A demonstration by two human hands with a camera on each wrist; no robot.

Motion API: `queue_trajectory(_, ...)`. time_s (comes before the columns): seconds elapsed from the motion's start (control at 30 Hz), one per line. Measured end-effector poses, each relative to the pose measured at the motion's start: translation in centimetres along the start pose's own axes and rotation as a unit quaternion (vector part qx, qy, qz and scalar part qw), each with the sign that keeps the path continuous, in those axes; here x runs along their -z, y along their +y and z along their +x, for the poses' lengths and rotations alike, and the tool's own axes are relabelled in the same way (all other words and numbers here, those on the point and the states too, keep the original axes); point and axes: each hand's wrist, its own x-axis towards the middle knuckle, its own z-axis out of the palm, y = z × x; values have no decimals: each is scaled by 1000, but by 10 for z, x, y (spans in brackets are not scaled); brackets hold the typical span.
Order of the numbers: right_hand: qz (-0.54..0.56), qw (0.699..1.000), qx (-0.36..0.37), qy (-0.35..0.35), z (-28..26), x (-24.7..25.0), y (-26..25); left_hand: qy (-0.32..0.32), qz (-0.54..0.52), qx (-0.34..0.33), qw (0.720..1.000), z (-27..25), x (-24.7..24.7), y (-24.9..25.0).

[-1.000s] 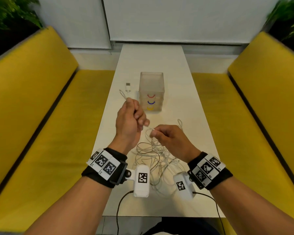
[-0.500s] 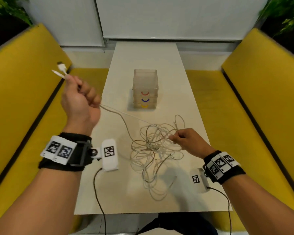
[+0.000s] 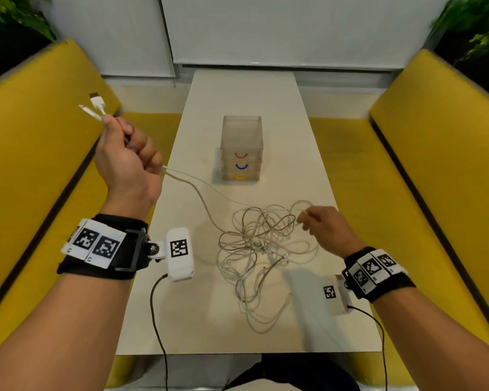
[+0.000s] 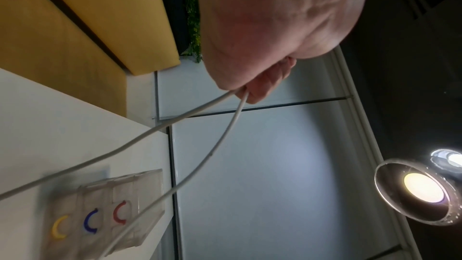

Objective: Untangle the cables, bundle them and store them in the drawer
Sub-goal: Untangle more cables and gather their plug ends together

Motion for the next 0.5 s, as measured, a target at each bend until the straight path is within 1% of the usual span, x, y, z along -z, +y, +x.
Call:
queue_trajectory(0.1, 118, 991, 63, 8, -7, 20, -37, 0, 13, 6, 1000, -4, 0, -4)
queue_trajectory(0.17, 178, 979, 97, 14, -11, 39, -63, -2, 14, 11, 1000, -6, 0, -7)
queue_trajectory(0.23, 228, 963, 136, 39, -14, 60, -83, -3, 12, 16, 1000, -7, -1, -9)
queue_trajectory(0.3, 276, 941, 180, 76, -16, 82, -101, -2, 12, 19, 1000, -9, -2, -10)
queue_trajectory(0.43, 388, 871, 274, 128, -25, 117, -127, -6, 13, 24, 1000, -12, -3, -13)
queue_trajectory(0.47, 399, 860, 286, 141, -26, 121, -130, -7, 14, 24, 1000, -13, -3, -14)
queue_trajectory(0.5, 400, 856, 290, 155, -26, 122, -132, -8, 15, 23, 1000, -14, -3, -15)
